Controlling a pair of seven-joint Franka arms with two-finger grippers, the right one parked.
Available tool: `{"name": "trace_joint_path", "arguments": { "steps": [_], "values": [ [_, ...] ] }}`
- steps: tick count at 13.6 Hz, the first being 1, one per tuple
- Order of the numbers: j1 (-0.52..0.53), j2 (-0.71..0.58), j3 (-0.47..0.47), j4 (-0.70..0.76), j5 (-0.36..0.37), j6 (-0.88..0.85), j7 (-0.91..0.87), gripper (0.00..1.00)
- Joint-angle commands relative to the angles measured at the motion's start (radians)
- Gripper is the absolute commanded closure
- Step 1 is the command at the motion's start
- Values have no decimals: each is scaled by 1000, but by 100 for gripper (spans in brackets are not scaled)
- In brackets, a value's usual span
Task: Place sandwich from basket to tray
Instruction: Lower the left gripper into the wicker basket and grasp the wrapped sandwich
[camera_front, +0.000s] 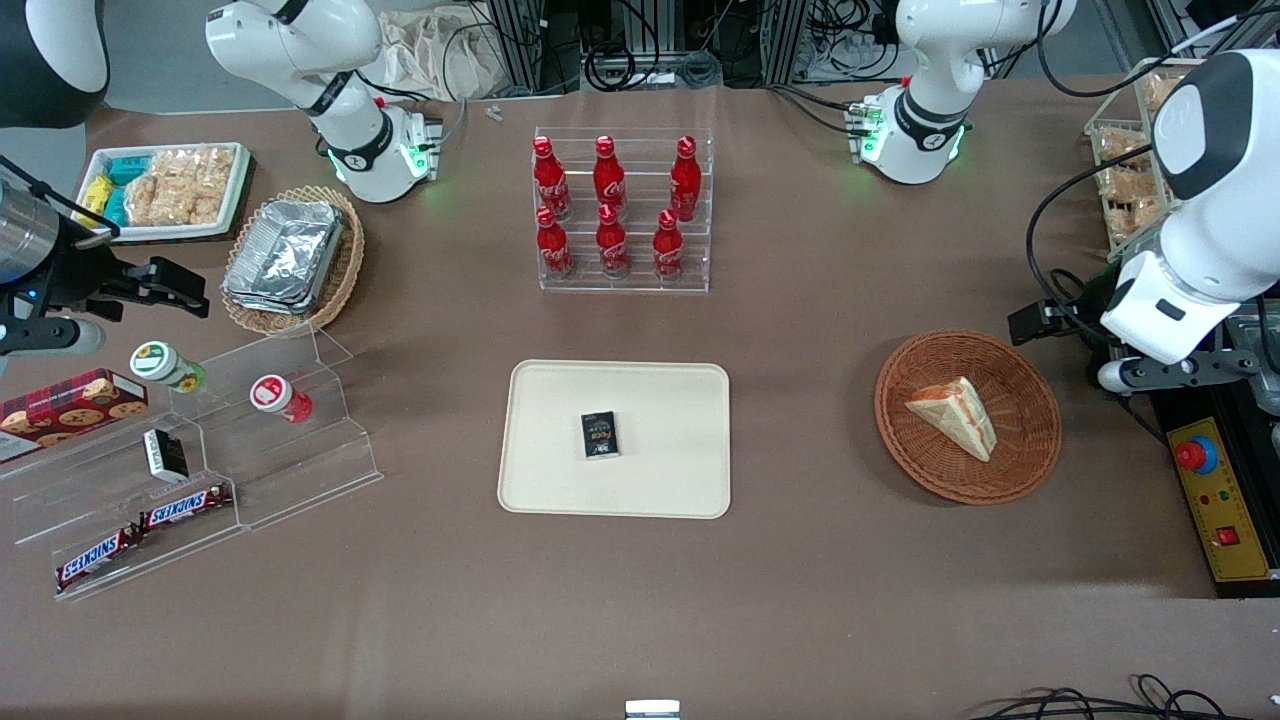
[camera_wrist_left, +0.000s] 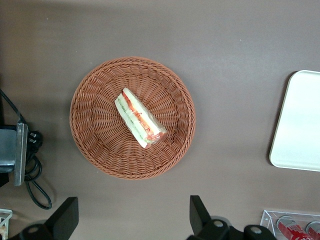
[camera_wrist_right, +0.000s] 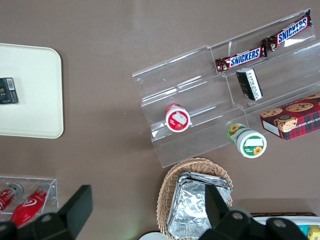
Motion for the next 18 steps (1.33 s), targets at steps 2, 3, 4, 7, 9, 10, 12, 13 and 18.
{"name": "trace_joint_path", "arguments": {
  "steps": [2,3,4,7,9,10,12,13,18],
  "values": [
    [-3,34,7,31,-4,3,2,0],
    [-2,47,7,46,-2,3,-3,0],
    [1,66,9,46,-2,9,-47,0],
    [13,94,13,-10,-25,122,-351,0],
    [9,94,12,-107,-16,260,-499,0],
    [9,98,12,-133,-10,284,-602,0],
    [10,126,12,-170,-7,374,-702,0],
    [10,152,13,-173,-4,386,-743,0],
    [6,255,12,-204,143,468,-874,0]
  ]
}}
